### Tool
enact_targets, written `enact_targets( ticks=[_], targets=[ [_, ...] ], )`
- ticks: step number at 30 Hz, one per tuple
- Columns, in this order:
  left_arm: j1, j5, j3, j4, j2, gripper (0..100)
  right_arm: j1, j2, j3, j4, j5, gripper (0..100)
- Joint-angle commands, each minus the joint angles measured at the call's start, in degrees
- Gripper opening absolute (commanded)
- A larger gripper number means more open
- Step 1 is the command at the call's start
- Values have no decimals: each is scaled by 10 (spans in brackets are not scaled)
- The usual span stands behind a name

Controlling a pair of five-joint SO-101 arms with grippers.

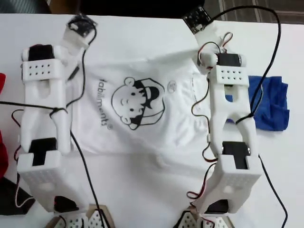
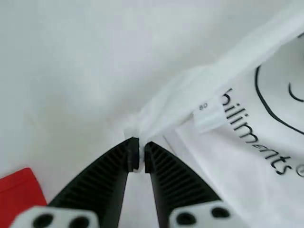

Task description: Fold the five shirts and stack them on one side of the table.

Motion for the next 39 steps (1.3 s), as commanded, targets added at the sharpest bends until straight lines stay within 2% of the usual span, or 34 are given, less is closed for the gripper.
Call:
enact_targets(
  ticks=[1,7,11,18,23,26,31,39],
  targets=[
    [4,4,-30,70,-4,24,12,-19,-28,68,-1,22],
    [1,-37,-30,194,-5,24,9,-70,-26,177,0,22],
    [2,-37,-30,255,-7,24,9,-96,-24,246,17,22],
    [5,-35,-7,264,-87,24,11,-127,-24,351,59,22],
    [33,-65,143,259,-178,24,11,-167,-9,414,60,22],
    [37,-73,233,236,-232,24,12,-206,49,415,61,22],
    [34,-81,351,200,-285,24,13,-296,201,381,109,22],
    [34,-88,443,170,-301,24,47,-453,447,296,152,22]
  ],
)
